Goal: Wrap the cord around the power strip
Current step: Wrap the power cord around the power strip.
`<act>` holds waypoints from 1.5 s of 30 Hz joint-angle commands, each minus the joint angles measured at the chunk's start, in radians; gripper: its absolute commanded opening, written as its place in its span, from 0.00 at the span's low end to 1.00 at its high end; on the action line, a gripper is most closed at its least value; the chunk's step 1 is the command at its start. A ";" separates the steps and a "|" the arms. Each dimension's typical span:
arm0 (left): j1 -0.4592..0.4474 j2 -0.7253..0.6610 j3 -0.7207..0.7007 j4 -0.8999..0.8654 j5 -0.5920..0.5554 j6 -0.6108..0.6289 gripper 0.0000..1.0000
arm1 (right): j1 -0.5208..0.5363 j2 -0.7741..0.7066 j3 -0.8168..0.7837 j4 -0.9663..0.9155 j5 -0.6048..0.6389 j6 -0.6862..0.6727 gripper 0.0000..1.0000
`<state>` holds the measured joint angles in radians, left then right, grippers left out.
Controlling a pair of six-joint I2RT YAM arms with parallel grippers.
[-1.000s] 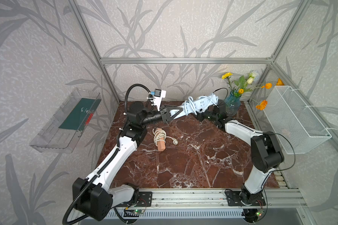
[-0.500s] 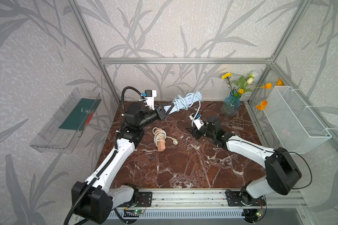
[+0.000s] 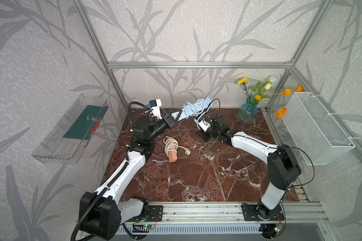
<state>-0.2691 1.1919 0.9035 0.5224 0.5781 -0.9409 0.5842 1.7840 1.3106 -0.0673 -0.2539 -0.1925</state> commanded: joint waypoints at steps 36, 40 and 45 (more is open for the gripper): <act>-0.002 0.031 0.050 0.262 -0.050 -0.192 0.00 | -0.035 -0.184 -0.157 0.070 -0.055 0.259 0.00; 0.032 0.029 0.075 0.169 -0.074 -0.091 0.00 | 0.052 -0.310 -0.210 -0.036 0.112 0.098 0.00; 0.053 0.004 0.116 -0.114 -0.113 0.149 0.00 | 0.136 -0.437 -0.142 -0.221 0.294 -0.180 0.00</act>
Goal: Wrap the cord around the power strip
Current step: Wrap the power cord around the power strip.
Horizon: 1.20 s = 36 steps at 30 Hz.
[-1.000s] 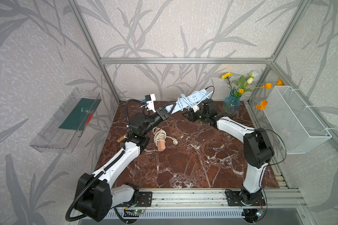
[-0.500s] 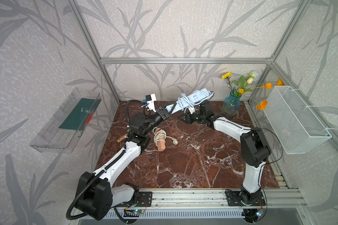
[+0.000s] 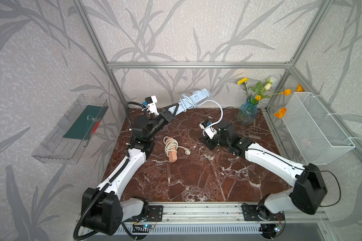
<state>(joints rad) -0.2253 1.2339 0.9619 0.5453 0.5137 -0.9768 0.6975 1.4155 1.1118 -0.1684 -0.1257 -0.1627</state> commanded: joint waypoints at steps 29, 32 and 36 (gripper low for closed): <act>-0.048 -0.013 -0.084 0.260 0.511 -0.226 0.00 | -0.332 0.726 1.142 -0.396 -0.098 -0.434 0.00; -0.041 -0.003 -0.071 0.350 0.491 -0.303 0.00 | -0.392 0.777 1.119 -0.378 -0.160 -0.314 0.00; -0.004 0.017 -0.029 0.482 0.398 -0.402 0.00 | -0.390 0.787 0.989 -0.345 -0.202 -0.248 0.00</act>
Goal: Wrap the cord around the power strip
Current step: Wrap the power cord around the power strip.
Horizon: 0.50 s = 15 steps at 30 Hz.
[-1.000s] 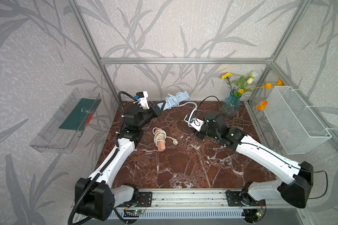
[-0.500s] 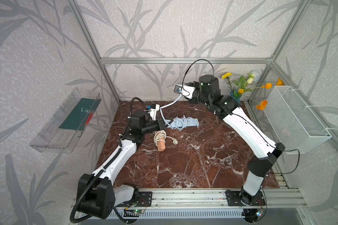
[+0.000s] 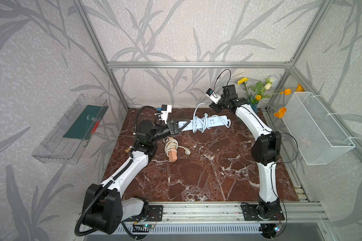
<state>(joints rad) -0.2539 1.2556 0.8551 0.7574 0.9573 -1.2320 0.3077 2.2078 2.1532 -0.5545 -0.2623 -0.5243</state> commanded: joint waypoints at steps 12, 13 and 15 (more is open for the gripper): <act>0.091 0.072 0.167 0.144 -0.379 0.020 0.00 | 0.171 -0.378 -0.938 0.638 0.008 0.593 0.00; 0.091 0.075 0.176 0.076 -0.366 0.105 0.00 | 0.207 -0.420 -0.974 0.633 0.054 0.554 0.00; 0.091 0.075 0.199 -0.122 -0.334 0.289 0.00 | 0.285 -0.494 -1.020 0.593 0.147 0.465 0.00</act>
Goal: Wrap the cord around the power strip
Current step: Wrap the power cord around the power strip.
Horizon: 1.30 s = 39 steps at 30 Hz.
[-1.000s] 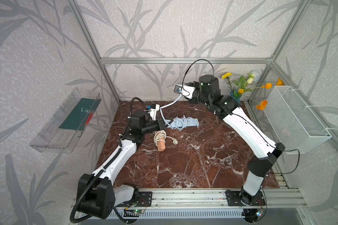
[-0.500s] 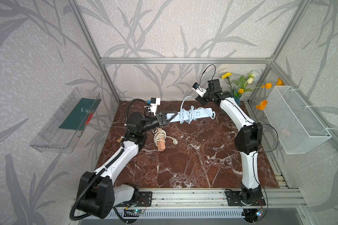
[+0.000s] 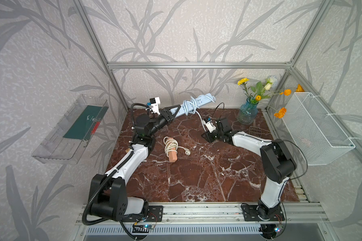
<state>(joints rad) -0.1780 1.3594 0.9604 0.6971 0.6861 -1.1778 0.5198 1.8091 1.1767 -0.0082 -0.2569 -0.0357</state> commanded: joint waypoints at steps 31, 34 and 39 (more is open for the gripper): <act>-0.178 -0.059 -0.031 -0.044 0.347 0.148 0.00 | -0.054 -0.020 0.508 -0.361 -0.066 -0.595 0.00; -0.179 -0.031 0.004 0.167 0.389 -0.020 0.00 | -0.108 -0.028 0.455 -0.339 -0.202 -0.589 0.00; -0.190 0.001 0.039 0.371 0.406 -0.180 0.00 | -0.171 0.033 0.541 -0.465 -0.412 -0.581 0.02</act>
<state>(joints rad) -0.3550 1.3922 0.9169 0.6769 0.9840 -1.1877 0.3882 1.8000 1.6798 -0.4026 -0.5285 -0.6495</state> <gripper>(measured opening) 0.285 0.371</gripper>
